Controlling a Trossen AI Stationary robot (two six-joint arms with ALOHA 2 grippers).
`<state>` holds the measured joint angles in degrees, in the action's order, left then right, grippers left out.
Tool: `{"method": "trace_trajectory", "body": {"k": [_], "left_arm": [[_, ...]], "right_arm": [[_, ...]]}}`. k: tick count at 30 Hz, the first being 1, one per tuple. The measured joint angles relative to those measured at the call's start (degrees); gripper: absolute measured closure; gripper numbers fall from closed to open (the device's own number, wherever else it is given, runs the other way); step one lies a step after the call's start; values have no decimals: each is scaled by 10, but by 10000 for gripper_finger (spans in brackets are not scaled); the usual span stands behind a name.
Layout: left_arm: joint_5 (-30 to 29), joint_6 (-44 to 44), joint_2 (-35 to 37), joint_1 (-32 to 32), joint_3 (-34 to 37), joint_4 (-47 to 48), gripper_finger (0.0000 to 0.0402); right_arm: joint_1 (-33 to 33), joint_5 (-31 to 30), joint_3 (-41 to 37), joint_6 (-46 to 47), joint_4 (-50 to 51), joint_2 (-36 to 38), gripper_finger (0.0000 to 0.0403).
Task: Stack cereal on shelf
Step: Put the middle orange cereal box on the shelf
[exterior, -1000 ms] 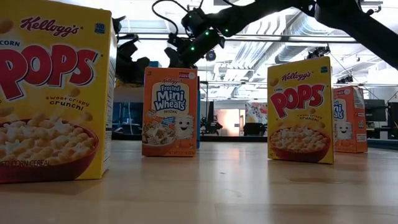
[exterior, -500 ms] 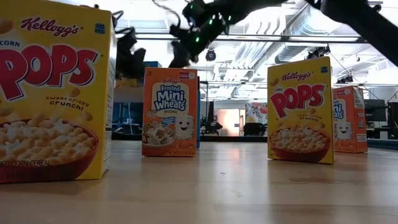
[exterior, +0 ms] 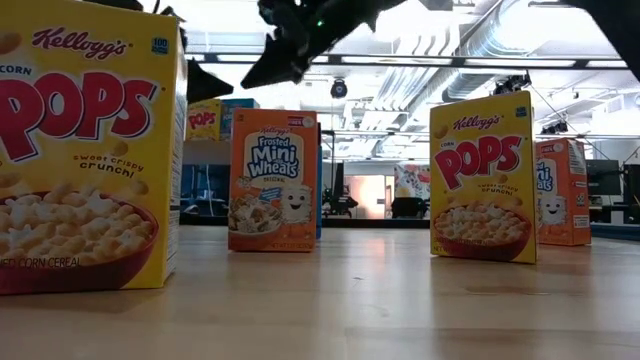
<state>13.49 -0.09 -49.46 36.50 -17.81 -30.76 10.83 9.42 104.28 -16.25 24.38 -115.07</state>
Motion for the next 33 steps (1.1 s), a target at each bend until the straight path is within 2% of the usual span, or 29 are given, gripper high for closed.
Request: {"method": "trace_trajectory", "body": {"k": [5,8,11,15,18,21,24,33], "left_arm": [[13,-7,15,-16,15,2,399],[13,-2,15,-21,22,1,399],[13,-3,15,-24,24,0,399],[13,-3,15,-30,29,-2,399],[13,-2,15,-34,29,-4,399],[13,-2,15,-36,29,-4,399],[12,-3,15,-36,29,-4,399],[11,-3,15,-37,29,0,399]], "right_arm": [[-46,-28,-11,81,92,35,399],[-79,-32,-12,111,173,36,371],[-112,-32,-12,126,225,35,312],[-154,-36,-12,163,240,28,206],[-179,-80,-12,189,225,29,135],[-189,-122,-12,209,221,22,93],[-189,-117,-12,230,215,1,82],[-190,-100,-12,267,213,-35,81]]}}
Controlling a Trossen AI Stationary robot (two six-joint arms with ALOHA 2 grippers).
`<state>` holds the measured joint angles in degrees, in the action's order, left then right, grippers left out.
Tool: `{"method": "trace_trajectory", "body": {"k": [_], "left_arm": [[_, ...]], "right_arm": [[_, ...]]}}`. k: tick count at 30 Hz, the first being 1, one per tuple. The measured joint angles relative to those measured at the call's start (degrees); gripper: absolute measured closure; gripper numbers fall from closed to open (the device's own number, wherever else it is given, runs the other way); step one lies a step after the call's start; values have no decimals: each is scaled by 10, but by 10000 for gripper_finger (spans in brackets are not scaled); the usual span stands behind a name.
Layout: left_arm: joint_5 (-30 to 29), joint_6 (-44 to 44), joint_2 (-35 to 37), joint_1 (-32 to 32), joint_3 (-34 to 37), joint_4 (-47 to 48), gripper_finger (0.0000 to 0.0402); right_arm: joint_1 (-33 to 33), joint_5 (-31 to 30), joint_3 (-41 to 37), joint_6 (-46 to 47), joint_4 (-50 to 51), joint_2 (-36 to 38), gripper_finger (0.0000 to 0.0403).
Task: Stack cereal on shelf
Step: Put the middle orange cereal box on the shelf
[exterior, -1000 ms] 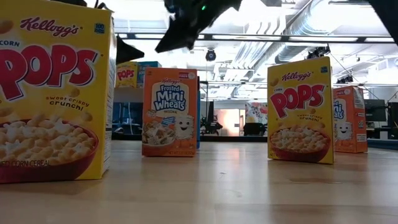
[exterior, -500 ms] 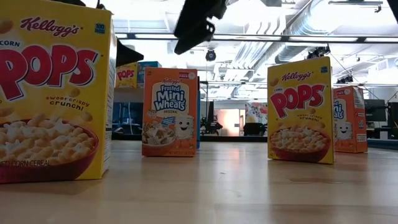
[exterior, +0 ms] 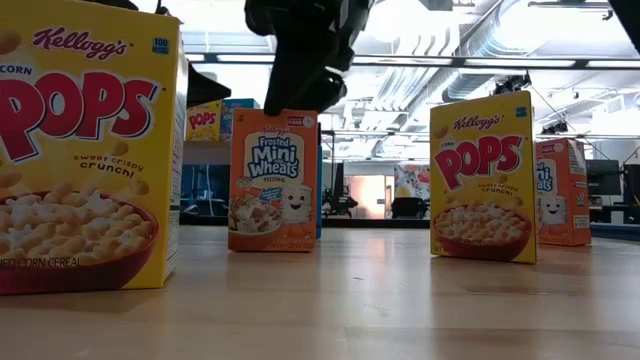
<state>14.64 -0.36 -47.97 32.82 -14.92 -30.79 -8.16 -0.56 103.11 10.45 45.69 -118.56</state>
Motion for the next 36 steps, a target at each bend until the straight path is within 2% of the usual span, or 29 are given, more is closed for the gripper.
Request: {"method": "trace_trajectory", "body": {"k": [6,18,23,26,30,36], "left_arm": [[-1,0,0,0,0,7,399],[-3,10,0,2,0,1,399],[-3,10,0,2,0,1,399],[-3,10,0,2,0,0,399],[-3,10,0,2,0,-1,399],[-3,10,0,2,0,-1,399]], "right_arm": [[1,9,-2,-2,3,-16,115],[7,20,0,-15,-1,-17,243],[7,20,10,-30,0,-9,260],[12,20,49,-50,33,-9,254],[34,11,143,-101,90,-7,246],[112,-5,291,-207,153,-6,245]]}}
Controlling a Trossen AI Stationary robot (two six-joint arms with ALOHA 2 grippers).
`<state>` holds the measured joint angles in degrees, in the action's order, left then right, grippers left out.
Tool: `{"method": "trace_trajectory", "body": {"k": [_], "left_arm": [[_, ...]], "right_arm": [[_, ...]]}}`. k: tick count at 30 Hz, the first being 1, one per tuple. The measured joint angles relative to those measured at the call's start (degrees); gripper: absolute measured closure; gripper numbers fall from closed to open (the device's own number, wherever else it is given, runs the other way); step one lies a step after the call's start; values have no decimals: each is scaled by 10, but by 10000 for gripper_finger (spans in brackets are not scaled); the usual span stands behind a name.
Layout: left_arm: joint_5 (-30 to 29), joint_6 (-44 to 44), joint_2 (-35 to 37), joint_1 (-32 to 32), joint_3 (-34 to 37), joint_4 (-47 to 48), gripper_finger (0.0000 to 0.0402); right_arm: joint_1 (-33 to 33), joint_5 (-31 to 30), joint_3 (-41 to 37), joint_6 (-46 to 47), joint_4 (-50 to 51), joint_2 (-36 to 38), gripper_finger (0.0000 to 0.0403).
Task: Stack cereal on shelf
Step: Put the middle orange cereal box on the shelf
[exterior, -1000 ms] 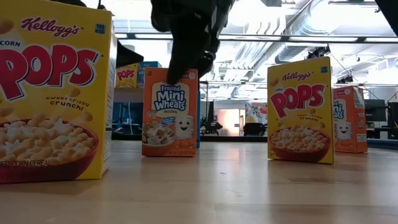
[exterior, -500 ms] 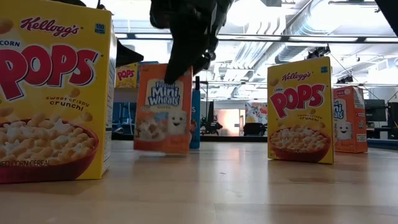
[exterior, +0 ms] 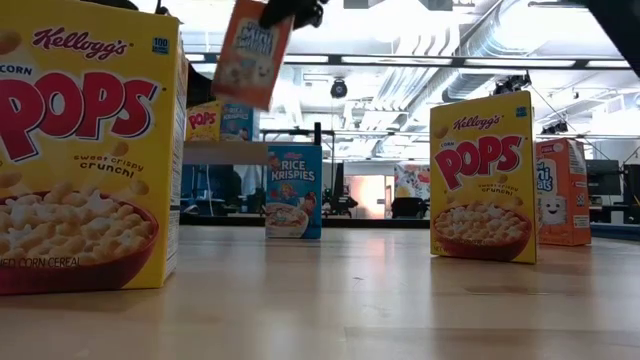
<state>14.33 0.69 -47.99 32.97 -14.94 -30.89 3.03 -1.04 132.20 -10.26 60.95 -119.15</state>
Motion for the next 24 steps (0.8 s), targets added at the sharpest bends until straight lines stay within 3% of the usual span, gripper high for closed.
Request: {"method": "trace_trajectory", "body": {"k": [6,12,18,24], "left_arm": [[-2,-1,0,0,0,0,399],[-2,-12,0,-2,0,6,399],[-2,-15,-1,-2,0,6,399],[-2,-21,-1,-3,0,7,399]], "right_arm": [[123,14,23,-93,-18,2,245],[222,52,23,-120,-41,-5,245],[266,112,23,-132,-52,-13,245],[274,115,23,-148,-49,-45,245]]}}
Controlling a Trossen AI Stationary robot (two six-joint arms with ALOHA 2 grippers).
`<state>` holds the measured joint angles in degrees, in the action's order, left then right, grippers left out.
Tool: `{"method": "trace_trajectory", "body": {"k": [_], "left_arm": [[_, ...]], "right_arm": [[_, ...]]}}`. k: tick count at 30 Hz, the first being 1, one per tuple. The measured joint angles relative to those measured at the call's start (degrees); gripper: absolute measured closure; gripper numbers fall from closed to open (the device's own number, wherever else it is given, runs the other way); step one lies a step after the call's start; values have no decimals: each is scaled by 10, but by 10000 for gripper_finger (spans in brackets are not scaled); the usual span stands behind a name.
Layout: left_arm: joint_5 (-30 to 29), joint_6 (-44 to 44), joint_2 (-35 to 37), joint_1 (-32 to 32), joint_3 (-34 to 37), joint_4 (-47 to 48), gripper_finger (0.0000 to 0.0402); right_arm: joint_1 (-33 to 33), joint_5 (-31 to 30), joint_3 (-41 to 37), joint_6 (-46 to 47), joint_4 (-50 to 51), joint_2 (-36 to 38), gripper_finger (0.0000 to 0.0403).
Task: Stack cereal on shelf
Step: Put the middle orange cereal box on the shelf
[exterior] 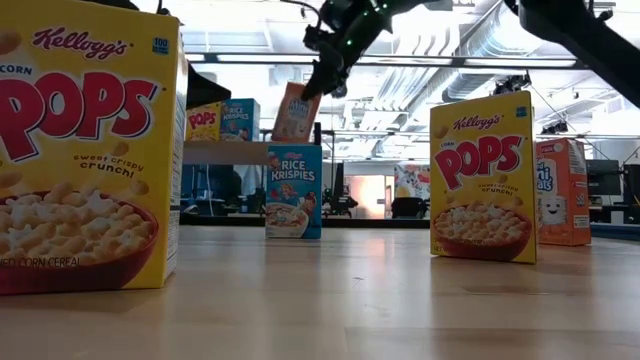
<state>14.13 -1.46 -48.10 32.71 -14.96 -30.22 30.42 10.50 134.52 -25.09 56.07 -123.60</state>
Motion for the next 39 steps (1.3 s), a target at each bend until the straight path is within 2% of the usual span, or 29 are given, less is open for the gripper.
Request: {"method": "trace_trajectory", "body": {"k": [8,19,26,30,33,36,39], "left_arm": [[-1,-4,0,-3,0,0,399],[-2,-4,0,-3,0,0,399],[-2,-5,0,-3,0,0,399],[-2,-5,0,-3,0,0,399],[-2,-5,0,-3,0,0,399],[-2,-12,0,-2,0,0,399],[-2,-14,0,-2,0,0,399]], "right_arm": [[0,-5,1,-6,-20,-15,239],[0,-29,0,-7,-45,-18,153],[-14,-46,3,-25,-49,-10,148],[-29,-106,4,-35,-31,22,162],[-36,-134,5,-28,2,43,187],[-36,-113,4,9,46,51,229],[-35,-81,-30,39,51,52,285]]}}
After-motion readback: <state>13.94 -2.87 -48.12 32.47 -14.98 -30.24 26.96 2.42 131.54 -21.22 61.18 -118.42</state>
